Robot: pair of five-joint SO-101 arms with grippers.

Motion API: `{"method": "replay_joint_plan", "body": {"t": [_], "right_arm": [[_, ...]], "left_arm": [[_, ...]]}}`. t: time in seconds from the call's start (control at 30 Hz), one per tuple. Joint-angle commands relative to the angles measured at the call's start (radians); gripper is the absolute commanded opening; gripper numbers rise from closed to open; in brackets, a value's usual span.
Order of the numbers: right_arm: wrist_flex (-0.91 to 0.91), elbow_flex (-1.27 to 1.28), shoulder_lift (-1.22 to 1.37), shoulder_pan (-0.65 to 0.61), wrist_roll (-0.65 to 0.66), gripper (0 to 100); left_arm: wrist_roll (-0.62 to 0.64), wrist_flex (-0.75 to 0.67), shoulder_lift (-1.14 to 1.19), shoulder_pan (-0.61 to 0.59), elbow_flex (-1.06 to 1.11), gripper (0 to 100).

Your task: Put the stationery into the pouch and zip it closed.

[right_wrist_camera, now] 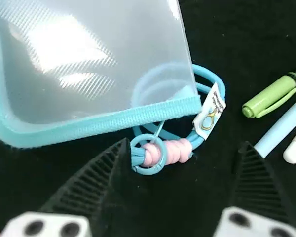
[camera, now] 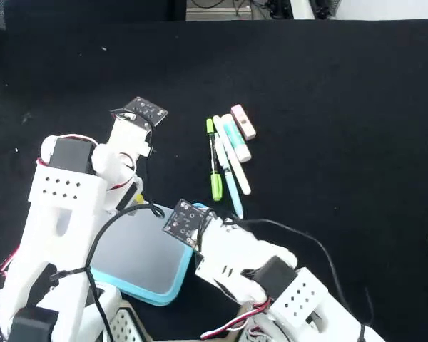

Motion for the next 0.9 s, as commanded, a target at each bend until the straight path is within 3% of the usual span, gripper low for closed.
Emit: {"method": "replay_joint_plan", "body": {"t": [0.0, 0.13, 0.3, 0.43, 0.6, 0.87], "right_arm": [[-0.018, -0.076, 0.004, 0.000, 0.006, 32.5], [0.072, -0.229, -0.036, 0.069, 0.003, 32.5], [0.236, -0.260, -0.041, -0.028, 0.014, 32.8], [0.193, -0.214, -0.041, -0.040, 0.018, 33.5], [0.192, -0.177, -0.039, -0.040, 0.083, 41.3], [0.183, -0.157, -0.039, -0.040, 0.173, 35.1]], "left_arm": [[-0.011, -0.005, -0.002, -0.007, -0.004, 16], [-0.011, -0.003, -0.002, -0.008, -0.001, 16], [-0.011, -0.005, -0.002, -0.008, -0.001, 16], [-0.011, -0.005, -0.002, -0.001, -0.007, 16], [-0.011, 0.000, -0.002, -0.007, -0.001, 16], [-0.011, 0.000, -0.046, -0.001, 0.001, 16]]}}
